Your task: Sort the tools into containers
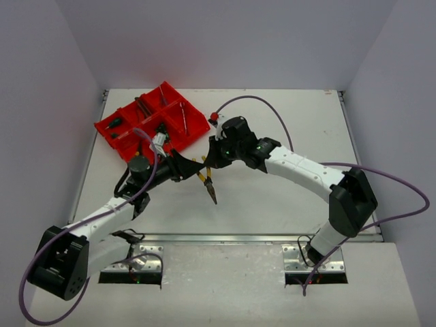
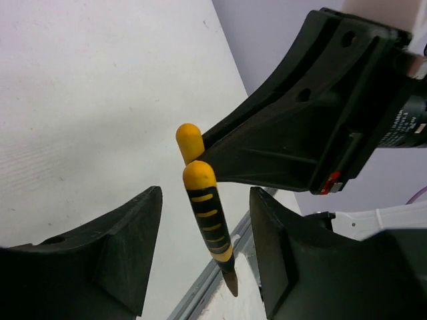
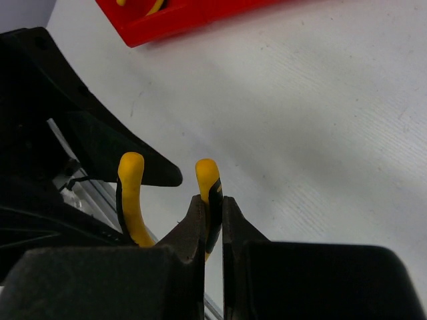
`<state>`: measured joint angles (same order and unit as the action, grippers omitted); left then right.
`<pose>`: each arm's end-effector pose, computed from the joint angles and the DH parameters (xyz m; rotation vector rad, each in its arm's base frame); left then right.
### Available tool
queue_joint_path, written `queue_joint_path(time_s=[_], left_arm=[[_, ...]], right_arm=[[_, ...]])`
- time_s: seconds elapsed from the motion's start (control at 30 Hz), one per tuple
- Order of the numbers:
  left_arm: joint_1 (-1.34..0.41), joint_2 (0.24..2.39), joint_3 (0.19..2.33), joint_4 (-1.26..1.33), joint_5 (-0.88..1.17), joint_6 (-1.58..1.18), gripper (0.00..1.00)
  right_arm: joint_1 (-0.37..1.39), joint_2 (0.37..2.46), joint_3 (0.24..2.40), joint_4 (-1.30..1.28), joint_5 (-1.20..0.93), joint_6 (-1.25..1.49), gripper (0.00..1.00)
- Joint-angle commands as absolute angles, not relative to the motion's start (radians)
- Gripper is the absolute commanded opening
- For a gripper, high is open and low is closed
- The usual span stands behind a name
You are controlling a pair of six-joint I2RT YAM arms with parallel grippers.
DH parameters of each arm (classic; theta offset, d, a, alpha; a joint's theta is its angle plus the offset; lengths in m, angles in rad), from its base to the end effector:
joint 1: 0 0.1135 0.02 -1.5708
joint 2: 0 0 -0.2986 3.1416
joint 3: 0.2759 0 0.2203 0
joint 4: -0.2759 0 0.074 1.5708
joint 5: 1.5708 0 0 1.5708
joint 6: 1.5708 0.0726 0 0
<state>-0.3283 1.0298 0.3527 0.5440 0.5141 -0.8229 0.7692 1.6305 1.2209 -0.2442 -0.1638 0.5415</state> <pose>0.1826 -0.0999 0.2652 -0.0395 1.8629 -1.2654 0.2589 0.2671 0.2936 -0.3641 2.3402 0.8658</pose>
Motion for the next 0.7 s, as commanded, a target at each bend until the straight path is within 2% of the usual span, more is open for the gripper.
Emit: queue_joint_path(time_s=[0.0, 0.1, 0.13, 0.2, 0.23, 0.27, 0.3, 0.33, 0.37, 0.5, 0.57, 0.67], left_arm=[[-0.361, 1.051, 0.391, 0.634, 0.512, -0.813, 0.36], [-0.385, 1.075, 0.42, 0.632, 0.522, -0.804, 0.1], [-0.387, 1.079, 0.428, 0.613, 0.52, -0.796, 0.03], [-0.391, 1.085, 0.452, 0.558, 0.502, -0.771, 0.0], [-0.391, 1.085, 0.468, 0.515, 0.499, -0.751, 0.0], [-0.391, 1.078, 0.517, 0.432, 0.44, -0.717, 0.0], [-0.391, 1.072, 0.563, 0.326, 0.379, -0.67, 0.0], [-0.39, 1.068, 0.596, 0.216, 0.307, -0.618, 0.0], [-0.39, 1.063, 0.637, 0.136, 0.187, -0.581, 0.0], [-0.382, 1.07, 0.793, -0.132, -0.093, -0.468, 0.0], [-0.361, 1.106, 0.898, -0.231, -0.241, -0.412, 0.0], [-0.296, 1.177, 1.025, -0.29, -0.302, -0.333, 0.0]], right_arm=[[0.779, 1.577, 1.228, -0.153, -0.222, 0.575, 0.0], [0.782, 1.581, 1.226, -0.143, -0.213, 0.59, 0.0], [0.782, 1.579, 1.223, -0.139, -0.205, 0.594, 0.0], [0.781, 1.573, 1.217, -0.138, -0.188, 0.599, 0.0], [0.781, 1.569, 1.216, -0.139, -0.177, 0.6, 0.04], [0.777, 1.555, 1.207, -0.14, -0.164, 0.598, 0.21], [0.774, 1.544, 1.197, -0.14, -0.154, 0.593, 0.47], [0.77, 1.536, 1.191, -0.145, -0.147, 0.586, 0.79], [0.764, 1.524, 1.182, -0.163, -0.132, 0.58, 0.99], [0.717, 1.441, 1.136, -0.233, -0.047, 0.571, 0.99], [0.663, 1.343, 1.032, -0.242, -0.007, 0.569, 0.99], [0.595, 1.223, 0.956, -0.255, -0.016, 0.555, 0.99]])
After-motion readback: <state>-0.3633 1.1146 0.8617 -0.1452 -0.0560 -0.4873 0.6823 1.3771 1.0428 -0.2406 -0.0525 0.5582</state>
